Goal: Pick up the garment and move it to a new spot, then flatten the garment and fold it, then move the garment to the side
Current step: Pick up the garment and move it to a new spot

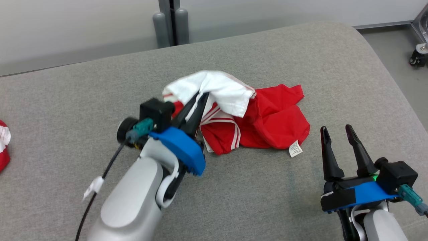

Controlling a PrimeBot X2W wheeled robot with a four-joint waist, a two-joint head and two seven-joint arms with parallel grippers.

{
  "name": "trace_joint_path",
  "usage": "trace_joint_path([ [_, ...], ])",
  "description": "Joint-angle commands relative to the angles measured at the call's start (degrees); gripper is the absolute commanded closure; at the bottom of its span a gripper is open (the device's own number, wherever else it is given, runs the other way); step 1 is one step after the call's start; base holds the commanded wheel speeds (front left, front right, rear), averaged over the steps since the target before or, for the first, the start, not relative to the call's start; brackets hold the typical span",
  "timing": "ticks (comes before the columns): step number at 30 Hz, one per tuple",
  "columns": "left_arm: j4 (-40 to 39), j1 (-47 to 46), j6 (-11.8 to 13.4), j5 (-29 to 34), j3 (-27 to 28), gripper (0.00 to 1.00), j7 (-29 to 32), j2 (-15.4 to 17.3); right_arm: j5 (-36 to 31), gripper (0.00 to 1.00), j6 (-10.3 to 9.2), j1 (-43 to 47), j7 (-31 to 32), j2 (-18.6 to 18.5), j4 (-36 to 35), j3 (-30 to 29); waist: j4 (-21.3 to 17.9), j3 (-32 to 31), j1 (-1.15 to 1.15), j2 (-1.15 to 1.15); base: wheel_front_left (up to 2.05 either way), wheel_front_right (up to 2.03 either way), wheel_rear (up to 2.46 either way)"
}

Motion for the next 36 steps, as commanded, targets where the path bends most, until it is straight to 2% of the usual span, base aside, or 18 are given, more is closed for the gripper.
trace_joint_path([
  [1, 0.9, 4.3, 0.9, -0.6, -0.4, 1.00, -1.3, 0.3, -0.4, 0.00, 0.02, 0.2, -0.2, -0.1, 0.1, 0.1, 0.7, -0.2, 0.00, 0.00, 0.00, 0.00, 0.00],
  [6, 3.1, 11.6, 1.8, -0.1, -2.7, 1.00, -3.1, 0.3, -0.5, 0.00, 0.02, 0.4, -0.2, -0.1, 0.4, 0.4, 2.2, -0.5, 0.00, 0.00, 0.00, 0.00, 0.00],
  [7, 3.4, 12.7, 2.0, 0.1, -3.1, 0.68, -3.7, 0.1, -0.6, 0.00, 0.02, 0.5, -0.2, -0.1, 0.5, 0.5, 2.5, -0.6, 0.00, 0.00, 0.00, 0.00, 0.00],
  [8, 3.8, 13.8, 2.0, 0.1, -3.6, 0.09, -4.1, -0.1, -0.8, 0.00, 0.02, 0.6, -0.2, -0.1, 0.6, 0.6, 2.7, -0.8, 0.00, 0.00, 0.00, 0.00, 0.00],
  [9, 3.9, 14.3, 2.2, 0.4, -4.0, 0.00, -4.8, -0.2, -0.9, 0.00, 0.02, 0.7, -0.2, -0.1, 0.7, 0.6, 3.0, -0.9, 0.00, 0.00, 0.00, 0.00, 0.00],
  [16, 2.0, 14.7, 2.3, 1.8, -5.0, 0.00, -10.0, -0.7, -1.6, 0.00, 0.03, 1.7, -0.2, -0.1, 1.1, 0.2, 5.4, -2.6, 0.00, 0.00, 0.00, 0.00, 0.00],
  [21, -0.9, 15.7, 4.9, 2.0, -0.8, 0.00, -12.9, 1.4, -2.0, 0.00, 0.02, 2.1, -0.2, -0.1, 1.0, 0.0, 7.4, -3.5, 0.00, 0.00, 0.00, 0.00, 0.00],
  [24, -3.6, 17.1, 7.0, 2.8, 2.8, 0.00, -13.5, 2.9, -2.1, 0.00, 0.03, 2.5, -0.2, -0.1, 1.1, -0.1, 8.6, -4.0, 0.00, 0.00, 0.00, 0.00, 0.00],
  [29, -11.5, 22.0, 8.9, 5.1, 11.9, 0.00, -13.6, 4.6, -2.3, 0.00, 0.03, 2.8, -0.2, -0.1, 1.2, -0.3, 10.6, -4.4, 0.00, 0.00, 0.00, 0.00, 0.00],
  [36, -19.2, 28.6, 8.8, 10.8, 23.4, 0.00, -13.6, 3.3, -2.8, 0.00, 0.02, 3.2, -0.2, -0.1, 1.3, -0.7, 13.2, -4.8, 0.00, 0.00, 0.00, 0.00, 0.00],
])
